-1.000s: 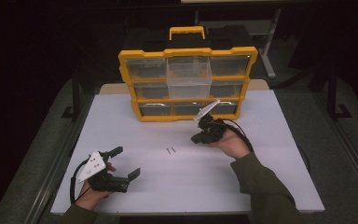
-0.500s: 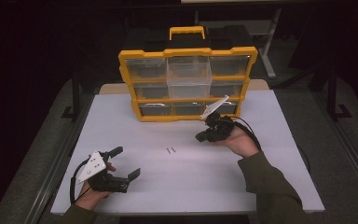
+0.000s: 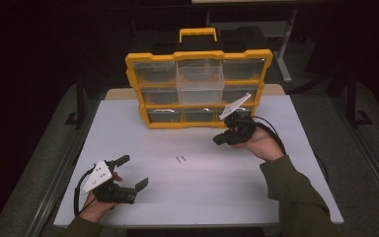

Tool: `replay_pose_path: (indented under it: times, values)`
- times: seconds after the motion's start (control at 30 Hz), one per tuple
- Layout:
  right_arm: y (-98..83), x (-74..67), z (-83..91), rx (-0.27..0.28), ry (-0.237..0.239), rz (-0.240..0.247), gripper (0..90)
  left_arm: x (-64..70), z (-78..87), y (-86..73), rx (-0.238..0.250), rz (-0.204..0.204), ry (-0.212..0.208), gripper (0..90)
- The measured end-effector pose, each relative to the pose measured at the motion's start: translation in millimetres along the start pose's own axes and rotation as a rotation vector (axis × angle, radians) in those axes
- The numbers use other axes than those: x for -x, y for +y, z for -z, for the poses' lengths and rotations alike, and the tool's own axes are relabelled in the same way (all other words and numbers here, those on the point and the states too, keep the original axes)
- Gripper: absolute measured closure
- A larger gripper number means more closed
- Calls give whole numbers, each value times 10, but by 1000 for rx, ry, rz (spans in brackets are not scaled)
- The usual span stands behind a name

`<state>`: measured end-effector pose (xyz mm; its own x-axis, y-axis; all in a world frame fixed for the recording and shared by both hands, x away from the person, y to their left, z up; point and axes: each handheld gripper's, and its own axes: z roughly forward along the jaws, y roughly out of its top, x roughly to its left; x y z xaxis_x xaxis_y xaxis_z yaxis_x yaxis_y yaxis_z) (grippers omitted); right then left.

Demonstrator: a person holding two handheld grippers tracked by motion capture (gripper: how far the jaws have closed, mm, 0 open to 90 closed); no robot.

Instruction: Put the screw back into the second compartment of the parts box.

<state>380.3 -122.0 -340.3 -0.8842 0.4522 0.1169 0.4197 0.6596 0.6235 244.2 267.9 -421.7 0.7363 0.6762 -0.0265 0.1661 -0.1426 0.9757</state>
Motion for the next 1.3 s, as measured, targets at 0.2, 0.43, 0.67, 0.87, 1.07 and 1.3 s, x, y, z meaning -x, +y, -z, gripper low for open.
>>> replay_pose_path:
  times: [0.2,0.43,0.67,0.87,1.07,1.3]
  values:
    - [37,30,108,7,1,4,873,-4,3,1,2,-2,0,0]
    - [91,59,272,24,-4,4,873,-9,2,1,6,-5,1,0]
    - [142,82,413,34,-7,10,873,-2,1,1,2,2,-1,0]
    - [188,105,519,47,-5,13,873,-2,1,1,-1,1,-2,0]
    - [247,125,619,64,-2,13,873,2,-3,1,0,4,-5,0]
    - [329,128,736,69,2,16,873,2,-3,0,-2,4,-6,0]
